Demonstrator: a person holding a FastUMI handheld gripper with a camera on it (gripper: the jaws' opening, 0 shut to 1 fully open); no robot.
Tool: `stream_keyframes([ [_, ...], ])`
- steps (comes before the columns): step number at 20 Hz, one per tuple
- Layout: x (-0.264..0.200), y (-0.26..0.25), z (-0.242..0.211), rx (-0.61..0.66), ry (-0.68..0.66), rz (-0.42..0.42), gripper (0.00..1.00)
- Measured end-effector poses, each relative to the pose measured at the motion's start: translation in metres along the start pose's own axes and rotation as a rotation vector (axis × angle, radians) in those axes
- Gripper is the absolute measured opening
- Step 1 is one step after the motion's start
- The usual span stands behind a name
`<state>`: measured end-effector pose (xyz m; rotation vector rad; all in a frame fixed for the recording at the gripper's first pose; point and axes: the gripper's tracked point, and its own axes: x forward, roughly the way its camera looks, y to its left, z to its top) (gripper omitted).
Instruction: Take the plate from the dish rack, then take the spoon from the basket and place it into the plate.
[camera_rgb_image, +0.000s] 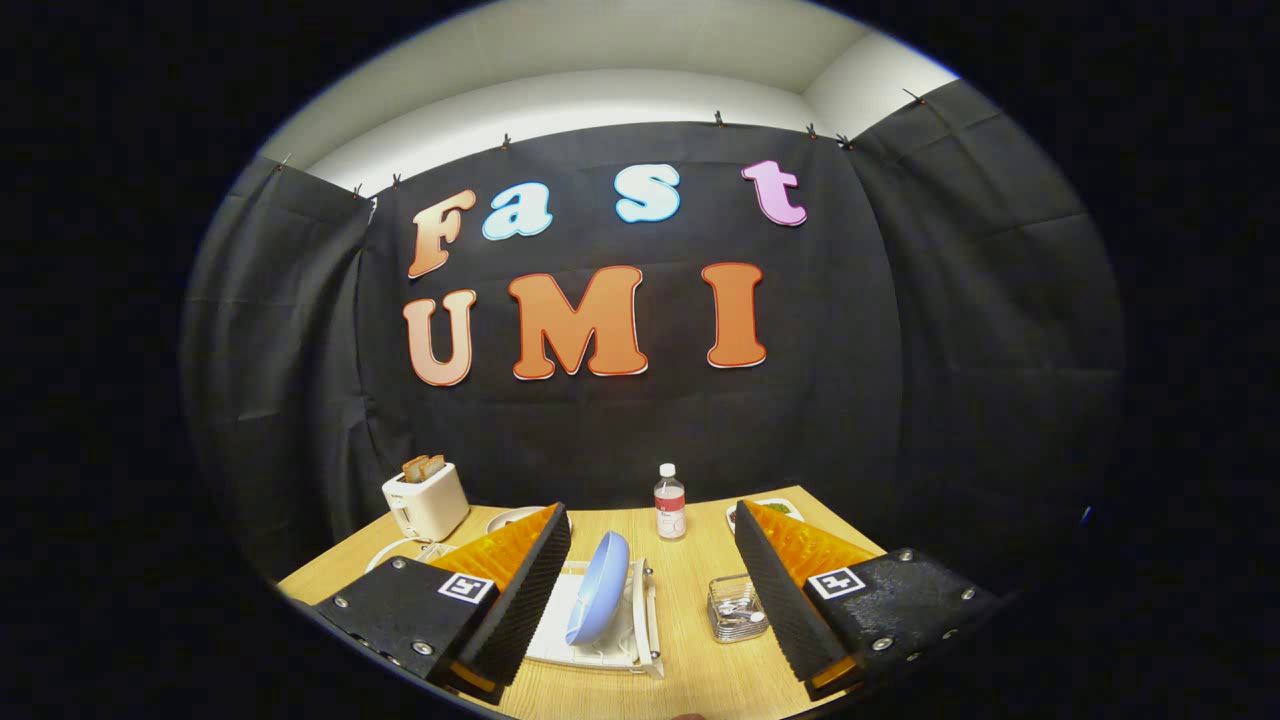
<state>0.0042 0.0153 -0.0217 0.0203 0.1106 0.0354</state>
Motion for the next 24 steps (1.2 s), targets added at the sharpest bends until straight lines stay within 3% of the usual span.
stream_keyframes([
  [5,0.006,-0.001,-0.015,-0.016,0.067,-0.015,0.98],
  [18,0.057,0.042,-0.091,-0.052,0.337,0.061,0.98],
  [24,0.094,0.045,-0.125,-0.07,0.456,0.016,0.99],
])
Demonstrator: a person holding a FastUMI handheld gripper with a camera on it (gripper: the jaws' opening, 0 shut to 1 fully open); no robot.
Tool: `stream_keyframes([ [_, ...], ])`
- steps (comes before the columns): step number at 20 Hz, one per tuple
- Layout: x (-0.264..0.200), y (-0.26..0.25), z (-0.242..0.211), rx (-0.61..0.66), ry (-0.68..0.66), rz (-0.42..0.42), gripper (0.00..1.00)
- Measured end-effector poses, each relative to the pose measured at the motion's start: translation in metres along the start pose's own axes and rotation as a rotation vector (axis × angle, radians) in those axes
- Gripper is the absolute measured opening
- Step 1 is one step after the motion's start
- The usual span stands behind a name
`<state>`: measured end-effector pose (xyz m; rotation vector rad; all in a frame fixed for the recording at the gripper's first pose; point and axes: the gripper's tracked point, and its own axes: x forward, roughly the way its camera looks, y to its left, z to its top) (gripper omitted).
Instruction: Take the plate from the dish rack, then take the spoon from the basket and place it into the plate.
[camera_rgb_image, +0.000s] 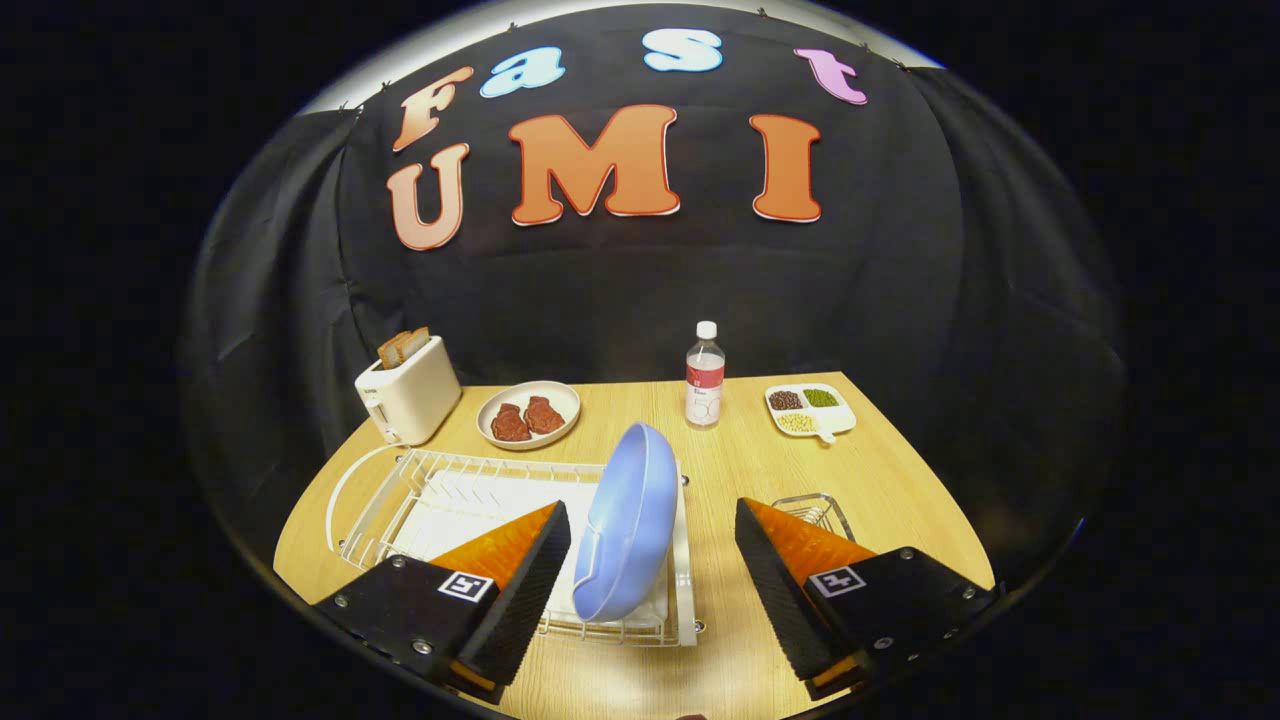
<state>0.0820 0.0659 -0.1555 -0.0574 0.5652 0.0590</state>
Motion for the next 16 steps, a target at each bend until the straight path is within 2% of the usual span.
stream_keyframes([
  [4,0.031,0.001,-0.014,0.017,0.09,-0.026,0.99],
  [8,0.051,0.01,-0.027,0.077,0.179,-0.01,0.97],
  [13,0.067,0.015,-0.039,0.115,0.247,-0.033,0.52],
  [14,0.069,0.015,-0.041,0.117,0.254,-0.041,0.46],
  [15,0.07,0.014,-0.04,0.118,0.253,-0.051,0.35],
  [16,0.07,0.013,-0.04,0.122,0.257,-0.063,0.34],
])
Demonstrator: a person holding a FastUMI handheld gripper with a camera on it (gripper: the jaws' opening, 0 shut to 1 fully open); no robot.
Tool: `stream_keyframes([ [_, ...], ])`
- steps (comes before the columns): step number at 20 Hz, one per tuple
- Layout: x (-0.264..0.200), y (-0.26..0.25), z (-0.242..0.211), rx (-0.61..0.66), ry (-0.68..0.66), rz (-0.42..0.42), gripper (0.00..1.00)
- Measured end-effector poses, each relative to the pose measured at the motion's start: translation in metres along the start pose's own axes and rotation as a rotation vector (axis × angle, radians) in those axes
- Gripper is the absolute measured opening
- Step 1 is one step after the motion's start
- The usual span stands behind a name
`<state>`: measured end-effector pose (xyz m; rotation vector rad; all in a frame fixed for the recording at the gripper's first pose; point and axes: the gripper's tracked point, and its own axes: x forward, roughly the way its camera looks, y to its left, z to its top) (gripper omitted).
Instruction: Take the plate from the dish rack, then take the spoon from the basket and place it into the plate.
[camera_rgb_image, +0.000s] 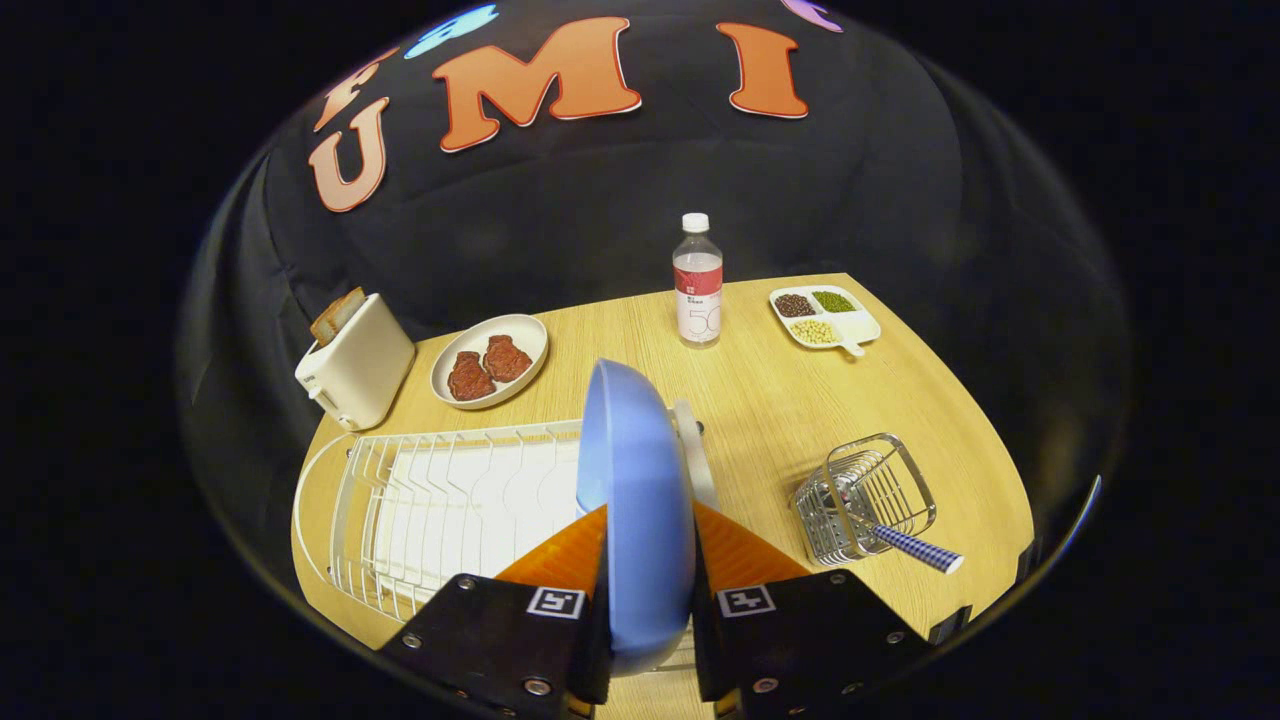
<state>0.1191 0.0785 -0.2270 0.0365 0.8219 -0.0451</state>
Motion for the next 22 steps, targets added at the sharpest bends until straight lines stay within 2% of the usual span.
stream_keyframes([
  [6,-0.007,-0.016,0.022,-0.012,-0.062,-0.1,0.24],
  [12,-0.02,-0.007,0.044,-0.165,-0.141,-0.194,0.24],
  [17,-0.044,0.003,0.045,-0.134,-0.165,-0.174,0.24],
  [22,-0.086,0.005,0.017,-0.01,-0.171,-0.115,0.24],
])
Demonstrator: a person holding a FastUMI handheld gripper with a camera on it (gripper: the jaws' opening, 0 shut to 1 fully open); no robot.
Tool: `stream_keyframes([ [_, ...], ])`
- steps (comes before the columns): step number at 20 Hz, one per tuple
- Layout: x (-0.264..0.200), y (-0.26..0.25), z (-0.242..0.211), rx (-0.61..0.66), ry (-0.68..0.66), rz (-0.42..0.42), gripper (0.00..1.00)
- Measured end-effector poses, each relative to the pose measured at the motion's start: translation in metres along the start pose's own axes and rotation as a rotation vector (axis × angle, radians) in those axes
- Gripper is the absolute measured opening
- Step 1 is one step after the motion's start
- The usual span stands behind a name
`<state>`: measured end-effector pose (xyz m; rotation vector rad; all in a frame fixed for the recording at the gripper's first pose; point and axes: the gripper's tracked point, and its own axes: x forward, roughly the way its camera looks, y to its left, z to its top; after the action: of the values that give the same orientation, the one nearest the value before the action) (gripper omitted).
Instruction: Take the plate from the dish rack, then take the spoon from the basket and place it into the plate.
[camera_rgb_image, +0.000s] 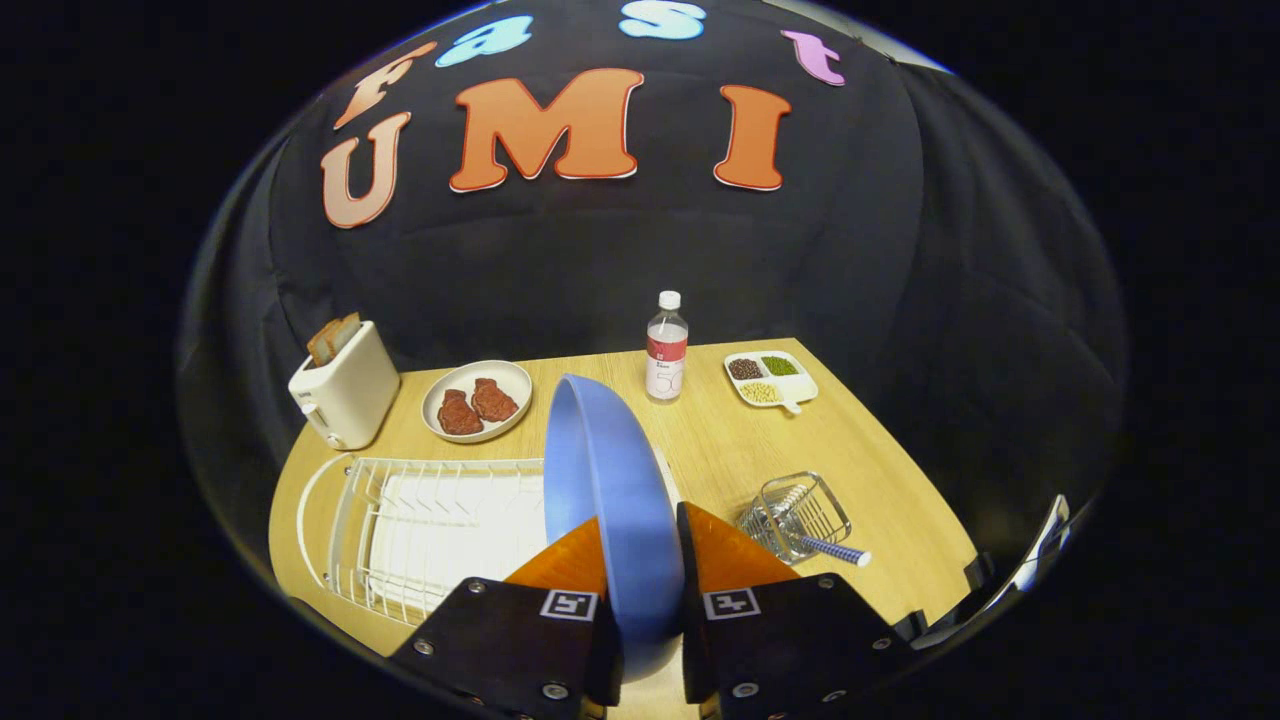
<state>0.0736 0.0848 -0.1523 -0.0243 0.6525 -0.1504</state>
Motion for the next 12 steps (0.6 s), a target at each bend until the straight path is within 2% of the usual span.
stream_keyframes([
  [6,-0.068,-0.001,-0.045,0.191,0.022,0.086,0.24],
  [12,-0.112,0.001,-0.109,0.351,0.067,0.14,0.24],
])
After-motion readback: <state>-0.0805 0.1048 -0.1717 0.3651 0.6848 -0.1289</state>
